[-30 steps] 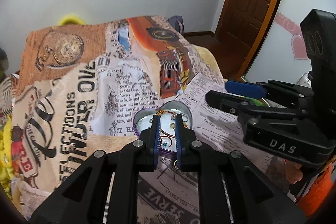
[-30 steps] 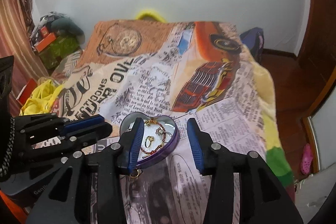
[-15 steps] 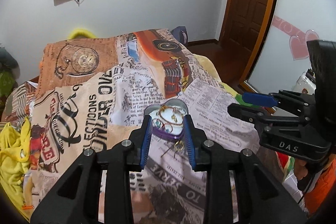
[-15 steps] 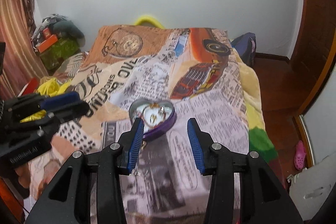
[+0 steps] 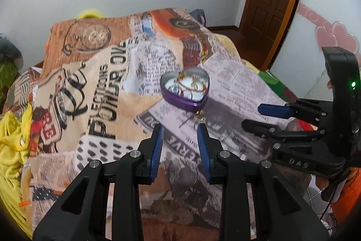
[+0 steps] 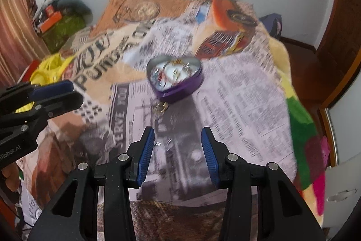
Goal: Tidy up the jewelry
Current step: 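Open both tools over the tin and pull them back, then grasp a small silver charm with the right tool while the left tool grasps a gold ring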
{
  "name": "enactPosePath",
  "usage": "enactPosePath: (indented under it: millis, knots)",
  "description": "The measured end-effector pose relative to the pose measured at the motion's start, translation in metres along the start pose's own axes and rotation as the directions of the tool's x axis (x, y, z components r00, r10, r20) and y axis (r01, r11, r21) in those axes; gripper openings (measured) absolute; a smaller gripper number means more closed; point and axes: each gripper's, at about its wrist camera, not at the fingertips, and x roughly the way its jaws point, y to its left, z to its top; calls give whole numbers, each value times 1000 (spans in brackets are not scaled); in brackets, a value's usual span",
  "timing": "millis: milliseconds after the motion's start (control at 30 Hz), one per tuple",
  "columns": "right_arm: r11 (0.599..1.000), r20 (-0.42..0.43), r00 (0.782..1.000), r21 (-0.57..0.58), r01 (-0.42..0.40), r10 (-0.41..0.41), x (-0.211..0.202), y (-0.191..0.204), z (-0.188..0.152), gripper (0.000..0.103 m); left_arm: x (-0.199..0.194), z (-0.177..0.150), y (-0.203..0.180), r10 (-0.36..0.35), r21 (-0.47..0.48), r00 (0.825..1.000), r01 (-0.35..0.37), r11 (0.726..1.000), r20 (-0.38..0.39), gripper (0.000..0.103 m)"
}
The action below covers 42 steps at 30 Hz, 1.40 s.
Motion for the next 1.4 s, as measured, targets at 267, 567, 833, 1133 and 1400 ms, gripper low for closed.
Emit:
enactPosePath:
  millis: [267,567,833,1133,1400]
  knots:
    - [998,-28,1000,-62,0,-2,23,23,-12,36,12,-22,1,-3,21,999,4,1000,-46,30]
    - [996,-82,997,-91,-7,-1,42,30,-12,13,22,-30,6,-16,14,998,17,1000,-67,30]
    - [995,-66,998,-97,-20,14,36,28,-13,8,32,-24,1,-26,19,996,27,999,-80,30]
    - [999,1,1000,-34,-27,27,14,1,-8,8,59,-2,-7,-81,3,987,82,997,-141,30]
    - [1000,36,999,21,-18,17,9,-28,-7,9,93,16,-20,-111,-15,973,110,994,-202,30]
